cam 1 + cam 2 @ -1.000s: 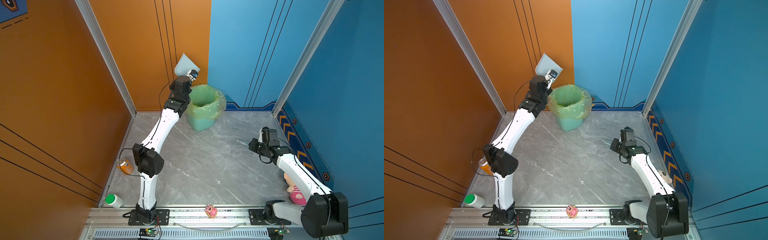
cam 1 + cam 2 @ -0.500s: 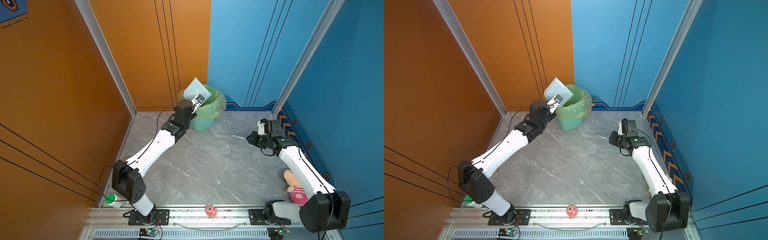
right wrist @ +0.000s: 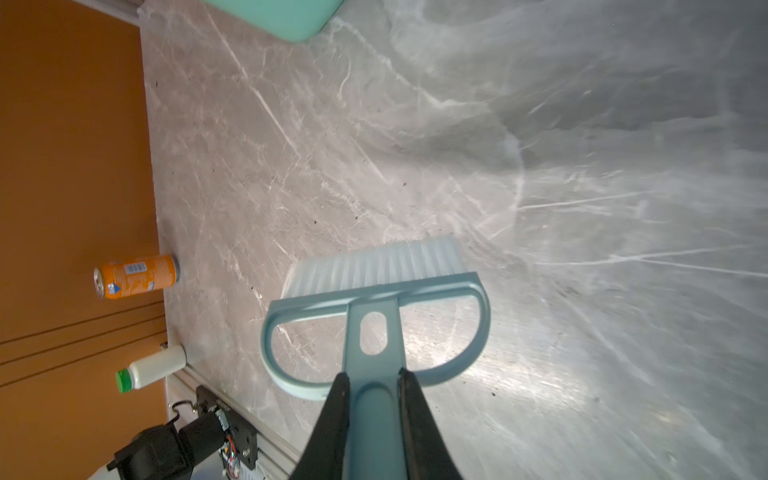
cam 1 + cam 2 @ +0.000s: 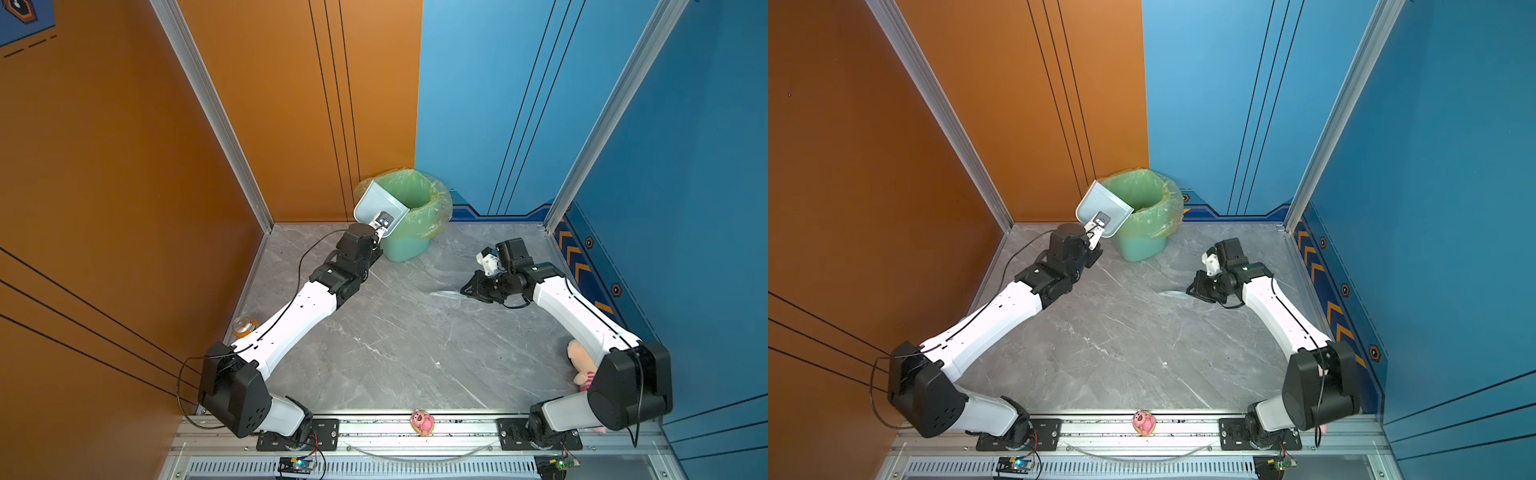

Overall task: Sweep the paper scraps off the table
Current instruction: 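Lower the empty dustpan from the bin while the right brush moves toward it, then lower the dustpan and brush together onto the table near the orange can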

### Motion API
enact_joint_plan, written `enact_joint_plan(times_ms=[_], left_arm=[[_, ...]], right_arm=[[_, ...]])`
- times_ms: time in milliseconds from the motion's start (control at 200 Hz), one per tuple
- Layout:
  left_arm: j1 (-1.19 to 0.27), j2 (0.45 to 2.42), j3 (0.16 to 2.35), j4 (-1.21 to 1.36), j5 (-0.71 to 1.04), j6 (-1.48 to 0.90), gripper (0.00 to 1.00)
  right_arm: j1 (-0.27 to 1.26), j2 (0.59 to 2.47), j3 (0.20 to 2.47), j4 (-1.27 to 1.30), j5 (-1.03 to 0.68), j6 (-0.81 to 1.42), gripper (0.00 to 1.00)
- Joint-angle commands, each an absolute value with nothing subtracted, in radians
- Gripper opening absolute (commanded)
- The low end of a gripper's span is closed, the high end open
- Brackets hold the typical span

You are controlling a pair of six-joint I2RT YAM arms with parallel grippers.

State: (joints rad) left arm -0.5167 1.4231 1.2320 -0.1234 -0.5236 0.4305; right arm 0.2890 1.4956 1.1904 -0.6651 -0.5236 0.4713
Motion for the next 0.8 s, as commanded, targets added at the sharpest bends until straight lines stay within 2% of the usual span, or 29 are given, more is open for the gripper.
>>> enact_joint_plan(times_ms=[0, 225, 421, 601, 796], left_arm=[[-0.492, 1.354, 1.177, -0.230, -0.572, 0.312, 0.00], [-0.459, 1.239, 1.057, -0.318, -0.599, 0.286, 0.00], [-0.411, 1.163, 0.979, -0.448, -0.555, 0.306, 0.00], [-0.391, 1.091, 0.890, -0.435, -0.538, 0.371, 0.00], [-0.284, 1.057, 0.855, -0.442, -0.504, 0.306, 0.00]], right_arm=[[0.349, 1.561, 1.253, -0.651, -0.595, 0.492, 0.00], [0.476, 1.765, 1.383, -0.588, -0.711, 0.547, 0.00], [0.572, 1.955, 1.563, -0.581, -0.800, 0.567, 0.00], [0.614, 2.134, 1.729, -0.580, -0.898, 0.614, 0.00], [0.657, 2.240, 1.859, -0.580, -0.979, 0.647, 0.00]])
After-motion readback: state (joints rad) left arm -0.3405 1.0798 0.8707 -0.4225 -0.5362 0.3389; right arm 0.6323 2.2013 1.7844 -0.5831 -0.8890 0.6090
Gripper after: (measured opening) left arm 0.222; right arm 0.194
